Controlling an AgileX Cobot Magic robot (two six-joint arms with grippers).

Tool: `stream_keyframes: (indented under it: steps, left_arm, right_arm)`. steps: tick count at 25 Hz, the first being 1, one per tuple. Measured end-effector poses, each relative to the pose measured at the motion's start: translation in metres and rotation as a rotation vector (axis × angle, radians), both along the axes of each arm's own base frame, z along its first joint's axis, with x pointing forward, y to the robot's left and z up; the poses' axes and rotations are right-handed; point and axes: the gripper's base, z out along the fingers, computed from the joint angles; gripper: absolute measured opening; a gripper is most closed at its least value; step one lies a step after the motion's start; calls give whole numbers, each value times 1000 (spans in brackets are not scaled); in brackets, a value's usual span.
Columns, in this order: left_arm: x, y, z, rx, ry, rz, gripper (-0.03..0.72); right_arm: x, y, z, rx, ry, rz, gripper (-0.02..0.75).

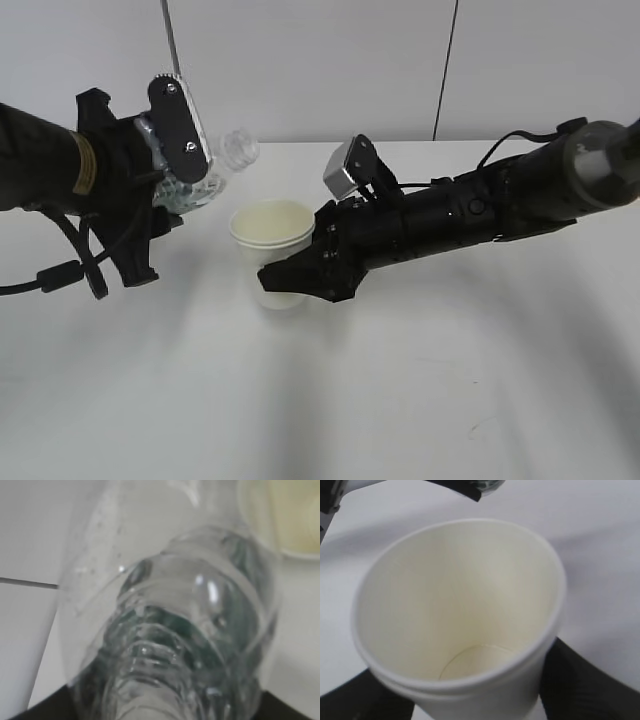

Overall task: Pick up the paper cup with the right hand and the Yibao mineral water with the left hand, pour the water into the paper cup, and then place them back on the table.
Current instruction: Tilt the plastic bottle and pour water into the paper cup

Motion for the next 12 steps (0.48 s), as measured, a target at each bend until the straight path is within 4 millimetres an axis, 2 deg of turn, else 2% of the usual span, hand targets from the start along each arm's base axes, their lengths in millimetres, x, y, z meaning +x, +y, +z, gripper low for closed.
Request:
stream_keyframes:
  steps: [6,12]
  left_arm:
    - [-1,4,-2,89,5,6,342]
    - [-1,8,-1,168,-11,-3,342]
  right_arm:
    - [-5,9,0,-4,-4,30,521]
    - [-4,10,0,-8,-7,31,521]
